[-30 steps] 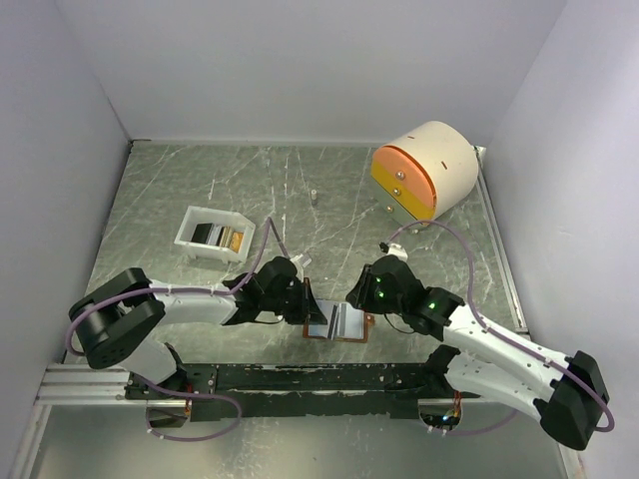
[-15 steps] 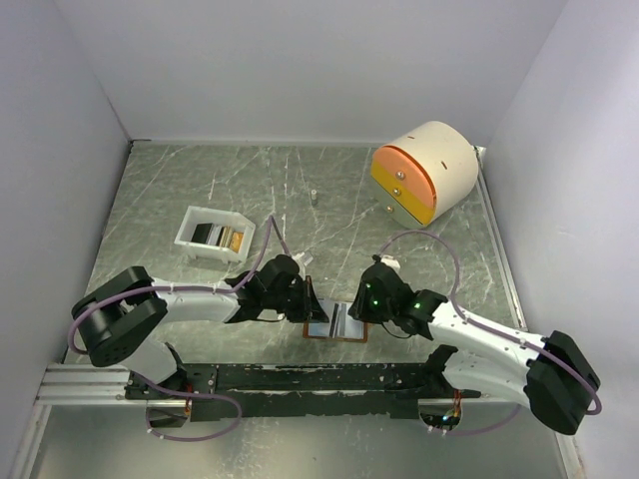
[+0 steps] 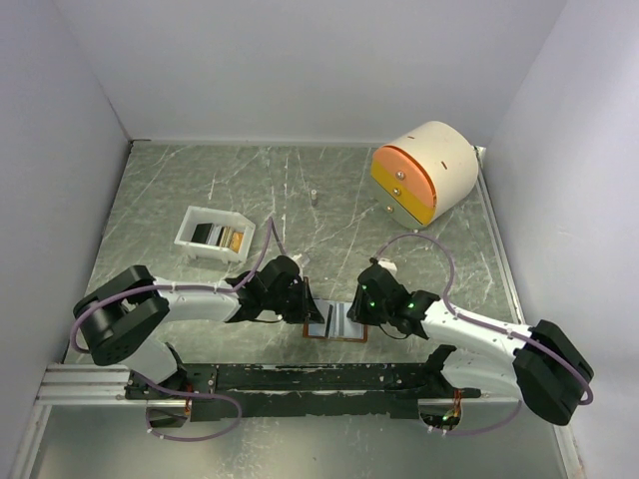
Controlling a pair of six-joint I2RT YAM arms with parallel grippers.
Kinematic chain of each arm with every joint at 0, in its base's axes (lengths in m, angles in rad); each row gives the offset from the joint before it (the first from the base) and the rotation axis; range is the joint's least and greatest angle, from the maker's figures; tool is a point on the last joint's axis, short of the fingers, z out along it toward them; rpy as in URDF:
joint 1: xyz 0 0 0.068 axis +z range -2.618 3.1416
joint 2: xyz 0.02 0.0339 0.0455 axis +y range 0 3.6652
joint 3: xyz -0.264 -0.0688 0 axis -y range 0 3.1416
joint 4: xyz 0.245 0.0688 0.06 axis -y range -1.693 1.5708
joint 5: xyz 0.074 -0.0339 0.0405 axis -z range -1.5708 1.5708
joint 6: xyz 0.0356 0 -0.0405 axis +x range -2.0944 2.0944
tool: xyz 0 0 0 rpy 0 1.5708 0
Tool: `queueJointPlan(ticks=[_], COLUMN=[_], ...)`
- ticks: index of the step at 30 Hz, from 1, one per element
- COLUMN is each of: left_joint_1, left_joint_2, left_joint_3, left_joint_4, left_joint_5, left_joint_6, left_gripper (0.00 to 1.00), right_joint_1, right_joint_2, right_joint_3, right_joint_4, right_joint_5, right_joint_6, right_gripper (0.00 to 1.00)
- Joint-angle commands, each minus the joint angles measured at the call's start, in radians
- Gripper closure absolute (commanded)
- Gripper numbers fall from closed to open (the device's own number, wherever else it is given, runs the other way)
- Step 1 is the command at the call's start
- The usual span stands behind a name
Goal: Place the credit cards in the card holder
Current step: Insert the credit card into the card holder.
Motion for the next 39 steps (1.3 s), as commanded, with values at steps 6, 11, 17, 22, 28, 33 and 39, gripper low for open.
queueJointPlan(ticks=[6,11,17,22,28,33,39], left_joint_1=[0.007,0.006,0.006,0.006,0.007,0.007,0.007], left_joint_2=[0.013,-0.006,0.012,0.038,0.073,0.082,0.091], left_joint_3=[-0.013,-0.022,-0.04,-0.056,-0.06,-0.06,-0.06], left_joint_4=[0.072,0.113,0.17,0.233,0.268,0.269,0.271], left_joint_5=[0.01,0.027,0.045,0.067,0.087,0.087,0.087], left_joint_6=[-0.021,-0.039,-0.065,-0.087,-0.103,-0.101,-0.099], left_gripper=[0.93,0.93,0.93,0.93,0.93,0.93,0.93], right_joint_1=[0.002,0.002,0.003,0.001,0.003,0.002,0.001], right_joint_2=[-0.024,-0.037,-0.047,-0.043,-0.051,-0.053,-0.058], right_joint_3=[-0.018,-0.022,-0.031,-0.031,-0.036,-0.034,-0.036], right_joint_4=[-0.064,-0.075,-0.063,-0.055,-0.056,-0.056,-0.058], right_joint_5=[0.062,0.063,0.056,0.05,0.05,0.051,0.053], right_joint_6=[0.023,0.031,0.041,0.042,0.044,0.045,0.046], right_gripper=[0.81,0.83,0.83,0.84,0.84,0.84,0.84])
